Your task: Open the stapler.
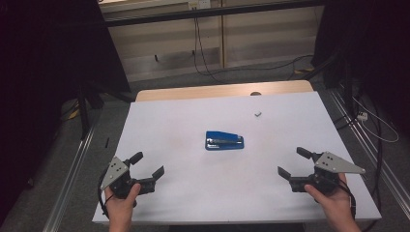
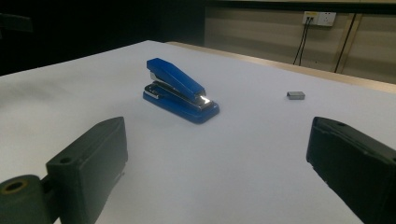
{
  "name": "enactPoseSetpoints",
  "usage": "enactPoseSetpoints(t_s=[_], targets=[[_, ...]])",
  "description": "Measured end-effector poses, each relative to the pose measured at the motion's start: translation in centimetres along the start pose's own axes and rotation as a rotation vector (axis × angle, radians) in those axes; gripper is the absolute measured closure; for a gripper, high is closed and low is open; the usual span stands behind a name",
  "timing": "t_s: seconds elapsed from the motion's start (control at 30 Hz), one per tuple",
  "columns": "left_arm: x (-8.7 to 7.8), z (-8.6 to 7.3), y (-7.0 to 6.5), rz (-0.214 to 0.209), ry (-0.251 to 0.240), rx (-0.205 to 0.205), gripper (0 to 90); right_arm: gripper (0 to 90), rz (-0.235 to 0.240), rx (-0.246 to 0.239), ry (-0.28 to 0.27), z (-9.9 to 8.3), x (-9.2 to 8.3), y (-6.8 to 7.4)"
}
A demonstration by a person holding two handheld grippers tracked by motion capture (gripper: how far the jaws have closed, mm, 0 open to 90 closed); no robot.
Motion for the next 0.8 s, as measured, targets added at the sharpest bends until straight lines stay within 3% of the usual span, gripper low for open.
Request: enactPoseSetpoints(t_s=[0.23, 0.5, 0.8], targets=[[0.1, 0.0, -0.1, -0.014, 0.006, 0.009, 4.4, 5.1, 0.004, -0.001, -0.001, 0.1, 0.1, 0.1], [1.0, 0.2, -0.2, -0.036, 0.014, -0.007, 4.4, 5.5, -0.003, -0.025, 0.019, 0.1, 0.5, 0.1], [2.1, 0.6, -0.2, -0.035, 0.030, 0.013, 4.4, 6.6, -0.005, -0.061, 0.047, 0.3, 2.0, 0.2]])
Point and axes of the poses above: each handheld gripper's, and its own axes: x roughly forward along the jaws, z roughly out of its top, y roughly to its left, the point moved 3 cm from there along x, roughly forward along the jaws, and after that the axes turned 1 degree about z, right-handed, at the moved point
